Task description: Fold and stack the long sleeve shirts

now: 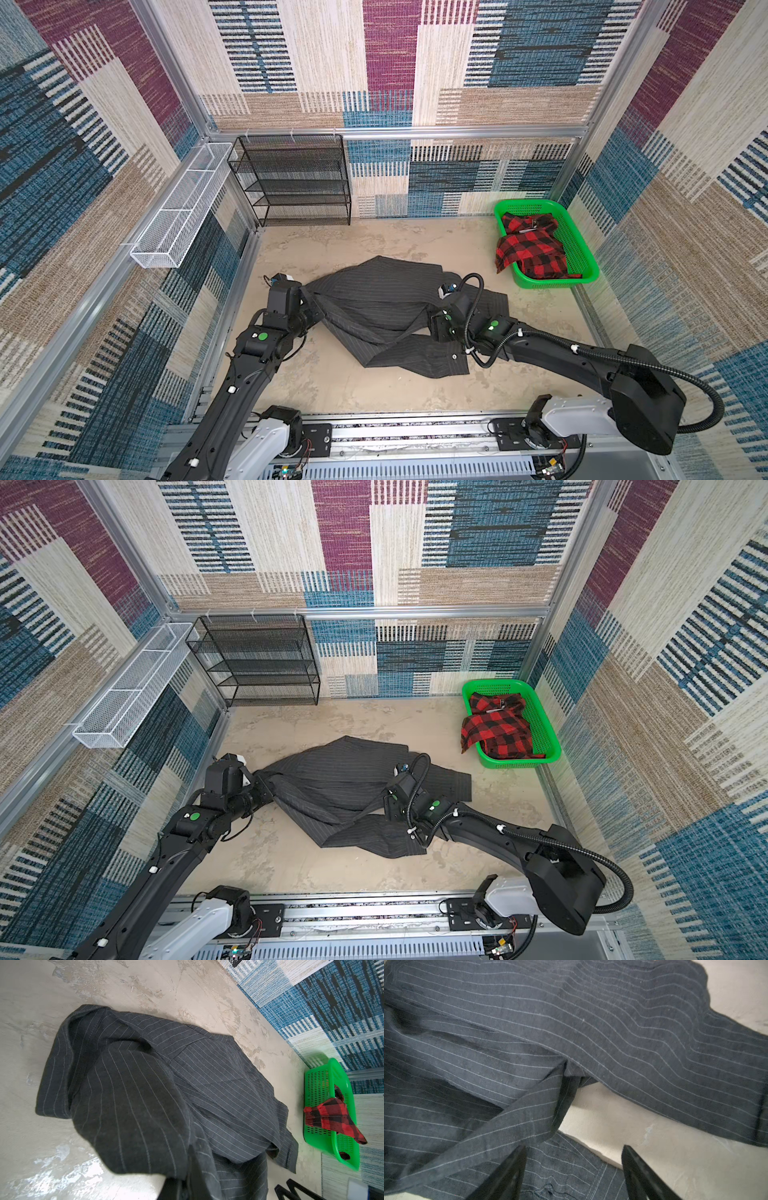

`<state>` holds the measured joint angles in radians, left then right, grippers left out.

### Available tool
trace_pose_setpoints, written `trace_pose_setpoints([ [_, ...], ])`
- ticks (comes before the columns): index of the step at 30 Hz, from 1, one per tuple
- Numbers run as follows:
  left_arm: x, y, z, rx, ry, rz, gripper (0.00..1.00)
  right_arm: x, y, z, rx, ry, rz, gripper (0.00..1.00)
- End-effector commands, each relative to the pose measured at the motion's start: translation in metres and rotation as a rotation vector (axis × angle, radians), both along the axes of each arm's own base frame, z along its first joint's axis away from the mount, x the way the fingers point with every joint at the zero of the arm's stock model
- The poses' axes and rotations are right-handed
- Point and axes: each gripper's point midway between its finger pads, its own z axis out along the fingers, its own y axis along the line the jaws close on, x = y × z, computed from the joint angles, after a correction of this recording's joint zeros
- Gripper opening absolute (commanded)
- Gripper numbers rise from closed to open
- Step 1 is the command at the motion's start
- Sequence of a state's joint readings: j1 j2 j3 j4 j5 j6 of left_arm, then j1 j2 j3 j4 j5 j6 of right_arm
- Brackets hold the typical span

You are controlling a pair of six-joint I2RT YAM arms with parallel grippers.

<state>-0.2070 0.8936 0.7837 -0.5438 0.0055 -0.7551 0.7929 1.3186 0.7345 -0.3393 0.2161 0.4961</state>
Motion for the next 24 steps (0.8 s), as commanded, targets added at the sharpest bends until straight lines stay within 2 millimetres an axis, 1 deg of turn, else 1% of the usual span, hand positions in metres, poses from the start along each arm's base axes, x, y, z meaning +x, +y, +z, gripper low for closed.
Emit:
trace_pose_setpoints([
  [1, 0.001, -0.002, 0.006, -0.001, -0.005, -0.013, 0.0, 0.004, 0.012, -0.002, 0.043, -0.015, 0.012, 0.72],
  [5, 0.001, -0.003, 0.008, -0.005, -0.007, -0.016, 0.0, 0.007, 0.025, -0.013, 0.032, 0.004, 0.041, 0.66],
  [10, 0.004, -0.004, 0.015, -0.006, -0.021, -0.022, 0.0, 0.005, 0.037, -0.026, 0.011, 0.024, 0.053, 0.65],
  [13, 0.005, -0.005, 0.018, -0.006, -0.027, -0.028, 0.0, 0.01, 0.038, -0.031, 0.013, 0.009, 0.026, 0.65],
  [17, 0.006, -0.005, 0.019, -0.003, -0.026, -0.03, 0.0, 0.021, 0.037, -0.036, 0.009, -0.026, -0.022, 0.63],
  [21, 0.006, -0.005, 0.02, -0.003, -0.027, -0.028, 0.0, 0.035, 0.033, -0.033, -0.006, -0.088, -0.087, 0.51],
  [24, 0.008, -0.004, 0.021, 0.003, -0.028, -0.029, 0.0, 0.048, 0.026, -0.022, -0.03, -0.155, -0.147, 0.4],
])
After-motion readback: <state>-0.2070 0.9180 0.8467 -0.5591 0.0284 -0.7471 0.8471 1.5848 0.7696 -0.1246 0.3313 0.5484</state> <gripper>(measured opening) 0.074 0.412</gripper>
